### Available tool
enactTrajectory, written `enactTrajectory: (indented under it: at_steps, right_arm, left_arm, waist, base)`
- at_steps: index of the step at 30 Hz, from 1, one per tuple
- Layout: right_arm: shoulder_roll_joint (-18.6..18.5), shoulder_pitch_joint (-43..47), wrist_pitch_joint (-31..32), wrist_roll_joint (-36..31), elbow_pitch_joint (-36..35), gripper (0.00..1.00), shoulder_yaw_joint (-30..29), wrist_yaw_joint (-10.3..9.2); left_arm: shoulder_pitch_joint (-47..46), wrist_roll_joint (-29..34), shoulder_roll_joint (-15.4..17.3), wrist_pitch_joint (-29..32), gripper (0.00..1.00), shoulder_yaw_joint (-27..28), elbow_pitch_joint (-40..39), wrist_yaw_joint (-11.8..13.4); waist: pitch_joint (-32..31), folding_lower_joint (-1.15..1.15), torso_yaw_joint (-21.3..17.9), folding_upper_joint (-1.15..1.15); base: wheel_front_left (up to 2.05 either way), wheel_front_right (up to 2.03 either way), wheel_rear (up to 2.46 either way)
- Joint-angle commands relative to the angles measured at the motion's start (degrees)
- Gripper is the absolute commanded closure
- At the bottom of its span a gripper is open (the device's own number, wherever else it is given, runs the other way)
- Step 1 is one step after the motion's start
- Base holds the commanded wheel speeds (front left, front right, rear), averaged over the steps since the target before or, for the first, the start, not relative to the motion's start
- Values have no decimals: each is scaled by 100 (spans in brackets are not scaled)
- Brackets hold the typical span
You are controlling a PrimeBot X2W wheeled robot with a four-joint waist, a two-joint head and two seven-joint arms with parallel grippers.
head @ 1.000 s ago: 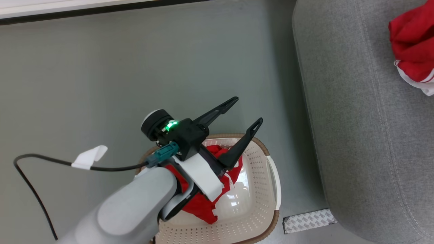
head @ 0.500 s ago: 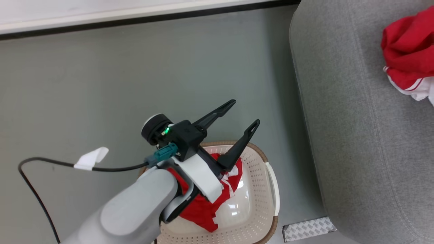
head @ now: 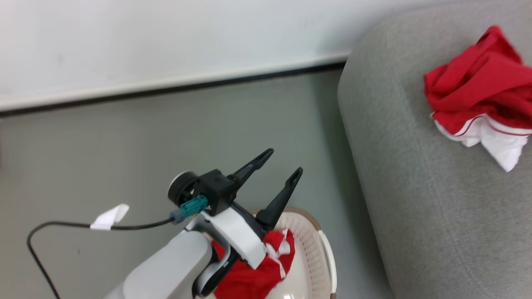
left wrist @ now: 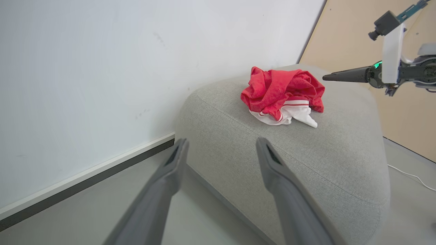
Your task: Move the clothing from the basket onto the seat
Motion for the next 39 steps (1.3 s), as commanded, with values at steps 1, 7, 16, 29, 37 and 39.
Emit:
enactTrajectory:
  at_steps: [1, 7, 16, 29, 37, 39]
  right_arm:
    - [-70, 96, -60, 7, -75, 0, 42, -13]
    - [-230, 328, -495, -61, -513, 0, 215, -13]
    - [-38, 823, -1149, -210, -1163, 0, 239, -13]
    - [989, 1977, -2372, -855, -1755, 0, -374, -13]
    - [1616, 2953, -2503, -1404, -2283, 0, -1161, -13]
    - [1819, 3263, -2504, -1660, -2478, 0, -1464, -13]
  left_arm:
    - [119, -89, -5, -39, 0, 39, 10, 38]
    - [530, -105, -30, -43, 0, 307, -52, 98]
    - [1288, 16, 80, -35, 0, 1042, -256, 253]
    - [2449, 304, 340, -36, 0, 2562, -411, 667]
    - [3008, 817, 85, -37, 0, 3471, -518, 654]
    - [3135, 960, -12, -37, 0, 3689, -481, 614]
  waist:
    - [-343, 0, -31, 0]
    - [-972, 0, 72, 0]
    - [-1667, 0, 368, 0]
    - [-2017, 0, 760, 0]
    - [-2067, 0, 893, 0]
    - [-2075, 0, 915, 0]
  base:
    - [0, 0, 0]
    - [0, 0, 0]
    - [0, 0, 0]
    - [0, 0, 0]
    - [0, 0, 0]
    - [0, 0, 0]
